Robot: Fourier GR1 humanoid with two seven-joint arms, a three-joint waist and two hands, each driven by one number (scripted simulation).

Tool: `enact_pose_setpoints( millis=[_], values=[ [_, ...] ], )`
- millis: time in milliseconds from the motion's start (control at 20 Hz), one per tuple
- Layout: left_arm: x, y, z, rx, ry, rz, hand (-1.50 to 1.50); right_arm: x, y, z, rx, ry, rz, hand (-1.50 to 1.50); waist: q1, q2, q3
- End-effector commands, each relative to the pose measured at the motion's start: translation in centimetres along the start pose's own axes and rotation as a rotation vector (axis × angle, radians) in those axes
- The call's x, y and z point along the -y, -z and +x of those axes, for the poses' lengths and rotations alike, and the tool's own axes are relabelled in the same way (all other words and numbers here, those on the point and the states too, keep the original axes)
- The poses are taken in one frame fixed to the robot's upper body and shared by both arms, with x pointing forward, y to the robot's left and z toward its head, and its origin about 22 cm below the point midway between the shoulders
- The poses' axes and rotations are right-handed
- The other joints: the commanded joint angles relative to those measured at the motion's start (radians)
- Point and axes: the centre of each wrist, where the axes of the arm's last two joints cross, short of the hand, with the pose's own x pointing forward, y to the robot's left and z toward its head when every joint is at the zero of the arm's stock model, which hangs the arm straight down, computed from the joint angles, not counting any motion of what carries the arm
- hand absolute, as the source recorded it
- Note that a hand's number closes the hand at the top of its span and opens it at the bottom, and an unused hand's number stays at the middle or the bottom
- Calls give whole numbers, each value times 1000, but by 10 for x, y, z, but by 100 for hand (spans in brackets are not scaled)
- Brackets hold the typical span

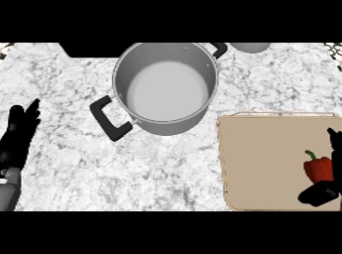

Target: Pick the bell pepper from the tray and place it in the pot

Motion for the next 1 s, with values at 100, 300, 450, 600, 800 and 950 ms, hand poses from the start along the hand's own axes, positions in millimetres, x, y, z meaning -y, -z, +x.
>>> enact_pose_setpoints(
  millis=[100, 300, 450, 600, 800, 950],
  values=[
    [3, -14, -20, -16, -6, -9, 0, 2, 8, 13, -57, -16, -4, -150, 3, 0, 0],
    [-15, -7, -6, -5, 17, -4, 0, -15, 18, -4, -79, -25, 51, -150, 0, 0, 0],
    [-2, -18, -14, -4, -8, -1, 0, -26, 13, -13, -100, -25, 55, -150, 0, -1, 0],
    [2, -16, -7, 0, 5, 19, 0, -37, 38, 3, -80, -17, 79, -150, 2, 0, 0],
    [6, -8, -13, -6, 16, 6, 0, -33, 36, -17, -85, 8, 84, -150, -1, 0, 0],
    [-3, -18, -11, -11, -11, -15, 0, -22, 36, -9, -91, 31, 93, -150, 1, -1, 0]
  ],
)
